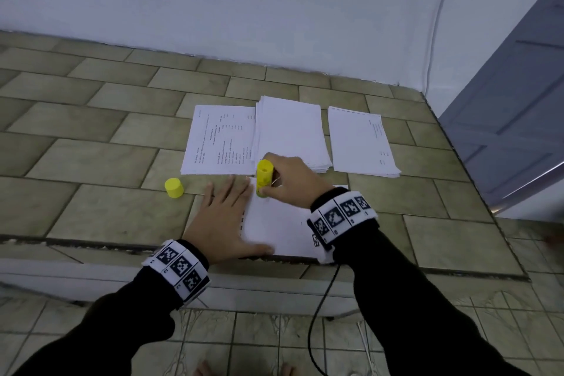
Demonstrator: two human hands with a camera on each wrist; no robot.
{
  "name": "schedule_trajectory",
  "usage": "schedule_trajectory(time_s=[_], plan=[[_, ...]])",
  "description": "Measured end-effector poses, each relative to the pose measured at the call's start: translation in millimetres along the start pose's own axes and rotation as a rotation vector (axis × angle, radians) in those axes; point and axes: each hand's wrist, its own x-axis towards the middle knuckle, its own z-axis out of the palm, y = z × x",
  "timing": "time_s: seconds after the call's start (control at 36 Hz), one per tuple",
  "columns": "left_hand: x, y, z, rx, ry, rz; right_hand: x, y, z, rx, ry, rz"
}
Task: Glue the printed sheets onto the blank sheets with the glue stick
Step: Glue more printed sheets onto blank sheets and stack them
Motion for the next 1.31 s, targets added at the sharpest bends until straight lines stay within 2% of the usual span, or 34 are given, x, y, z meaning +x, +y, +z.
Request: schedule_trajectory(time_s=[0.17, 0.33, 0.56, 0.69, 0.86, 1.14, 1.31], plan=[[-0.4, 0.2, -0.4, 0.011, -0.008, -0.003, 12.3, 11.3, -5.8, 0.067, 0.052, 0.087], [-1.4, -2.8, 3.6, 0.018, 0.036, 0.032, -18.8, 14.2, -8.9, 0.205, 0.137, 0.097], [-0.6, -4.3, 6.9, 0.017, 0.065, 0.031, -83.8, 23.4, -8.7, 0.330, 0.105, 0.041], [0.4, -4.5, 7.4, 0.014, 0.051, 0.025, -102.5, 25.1, -0.7, 0.308, 0.045, -0.007], [0.3, -4.1, 8.9, -0.008, 0.061, 0.032, -91.5, 28.1, -5.6, 0.272, 0.057, -0.026], [-0.4, -3.7, 8.5, -0.014, 0.069, 0.042, -41.7, 49.6, -30.6, 0.151, 0.152, 0.093], [-0.5, -3.6, 8.3, -0.003, 0.061, 0.035, -34.6, 52.2, -33.3, 0.120, 0.205, 0.127]])
